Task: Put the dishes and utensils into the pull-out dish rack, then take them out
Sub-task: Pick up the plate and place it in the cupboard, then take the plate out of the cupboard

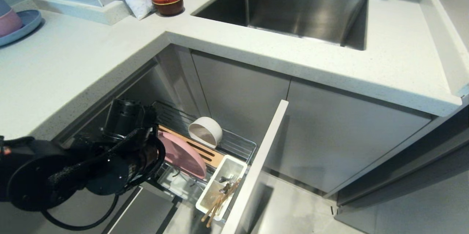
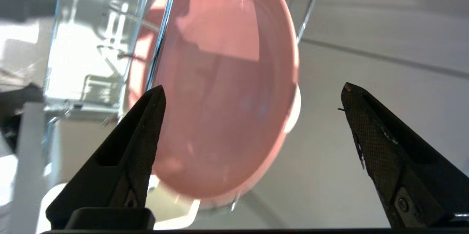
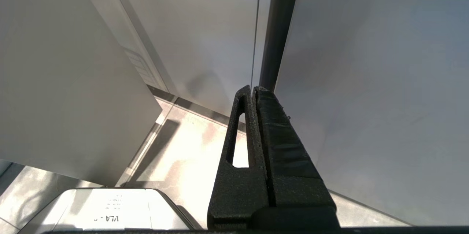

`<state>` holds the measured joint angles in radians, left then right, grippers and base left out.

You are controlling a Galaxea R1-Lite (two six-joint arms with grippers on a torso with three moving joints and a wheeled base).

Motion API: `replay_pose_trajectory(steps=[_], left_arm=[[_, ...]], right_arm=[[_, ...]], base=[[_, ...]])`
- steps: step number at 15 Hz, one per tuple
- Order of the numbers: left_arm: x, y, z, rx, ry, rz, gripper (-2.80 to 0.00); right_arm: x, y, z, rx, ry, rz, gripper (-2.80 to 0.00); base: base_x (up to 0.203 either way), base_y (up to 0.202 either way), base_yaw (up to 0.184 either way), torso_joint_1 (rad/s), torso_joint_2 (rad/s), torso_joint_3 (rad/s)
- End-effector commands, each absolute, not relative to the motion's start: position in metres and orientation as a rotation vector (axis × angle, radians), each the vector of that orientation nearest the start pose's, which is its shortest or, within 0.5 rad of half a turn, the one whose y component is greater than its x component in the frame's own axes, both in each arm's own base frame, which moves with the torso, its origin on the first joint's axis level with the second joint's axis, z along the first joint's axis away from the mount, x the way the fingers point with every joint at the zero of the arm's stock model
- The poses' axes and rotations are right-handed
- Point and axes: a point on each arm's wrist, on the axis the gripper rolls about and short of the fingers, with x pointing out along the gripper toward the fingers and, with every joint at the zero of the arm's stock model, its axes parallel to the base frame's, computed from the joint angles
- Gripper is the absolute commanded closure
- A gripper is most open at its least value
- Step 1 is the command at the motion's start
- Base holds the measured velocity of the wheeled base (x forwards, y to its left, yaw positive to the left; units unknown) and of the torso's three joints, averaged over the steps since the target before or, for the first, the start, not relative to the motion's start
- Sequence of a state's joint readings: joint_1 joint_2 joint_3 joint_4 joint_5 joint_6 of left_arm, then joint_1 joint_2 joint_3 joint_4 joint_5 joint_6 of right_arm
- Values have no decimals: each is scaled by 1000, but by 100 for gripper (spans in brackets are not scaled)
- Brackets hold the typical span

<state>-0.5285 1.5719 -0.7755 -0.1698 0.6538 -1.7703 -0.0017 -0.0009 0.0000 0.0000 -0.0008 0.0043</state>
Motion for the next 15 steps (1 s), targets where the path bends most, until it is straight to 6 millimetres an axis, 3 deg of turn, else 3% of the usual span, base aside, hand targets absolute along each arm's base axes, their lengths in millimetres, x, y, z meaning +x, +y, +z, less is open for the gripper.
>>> replay_pose_trajectory(steps=[1, 2, 3, 8, 12, 15], left_arm=[[206, -117, 189, -1401, 246, 465, -280], [201, -117, 194, -1395, 226, 463, -280], [196, -120, 197, -1388, 206, 456, 0], [168, -107, 229, -1404, 156, 363, 0], [128, -75, 278, -1549, -17, 190, 0], [99, -44, 307, -1508, -170, 69, 0]], right_arm=[[-23, 0, 75, 5, -3, -2, 0], [-23, 0, 75, 5, -3, -2, 0], [-23, 0, 75, 5, -3, -2, 0], [-23, 0, 75, 5, -3, -2, 0], [-23, 0, 75, 5, -3, -2, 0], [-23, 0, 75, 5, -3, -2, 0]], base=[[0, 0, 0, 0, 0, 0], [0, 0, 0, 0, 0, 0], [0, 0, 0, 0, 0, 0], [0, 0, 0, 0, 0, 0], [0, 0, 0, 0, 0, 0], [0, 0, 0, 0, 0, 0]])
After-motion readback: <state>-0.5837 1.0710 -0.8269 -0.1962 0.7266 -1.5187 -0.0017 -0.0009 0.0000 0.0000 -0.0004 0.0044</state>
